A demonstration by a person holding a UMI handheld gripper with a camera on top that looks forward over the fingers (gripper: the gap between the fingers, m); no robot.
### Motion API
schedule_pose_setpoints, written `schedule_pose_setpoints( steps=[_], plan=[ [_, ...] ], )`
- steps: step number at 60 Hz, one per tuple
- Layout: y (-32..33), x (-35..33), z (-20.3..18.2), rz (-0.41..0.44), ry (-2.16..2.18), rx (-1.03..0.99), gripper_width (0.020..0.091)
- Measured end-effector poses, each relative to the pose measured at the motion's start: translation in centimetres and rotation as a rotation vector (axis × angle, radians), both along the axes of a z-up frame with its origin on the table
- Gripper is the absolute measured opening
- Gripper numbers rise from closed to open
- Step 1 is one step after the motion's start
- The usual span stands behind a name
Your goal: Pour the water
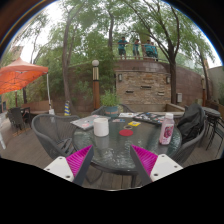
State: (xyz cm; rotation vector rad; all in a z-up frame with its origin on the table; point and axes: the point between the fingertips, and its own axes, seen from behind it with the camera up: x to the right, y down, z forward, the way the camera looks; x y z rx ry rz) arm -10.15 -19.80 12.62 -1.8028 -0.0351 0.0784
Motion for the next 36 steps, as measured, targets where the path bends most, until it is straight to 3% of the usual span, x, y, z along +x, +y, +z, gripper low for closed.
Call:
schedule_pose_setpoints(
  steps=[11, 20, 36],
  plan=[
    [0.4, 1.0, 0.3, -0.013, -0.006, 0.016, 0.0832],
    [2.7, 5.7, 0.3, -0.055, -0.020, 0.032, 0.0816],
    [10.4, 20.9, -1.5, -0.305, -0.146, 0.031, 0.0833]
  ],
)
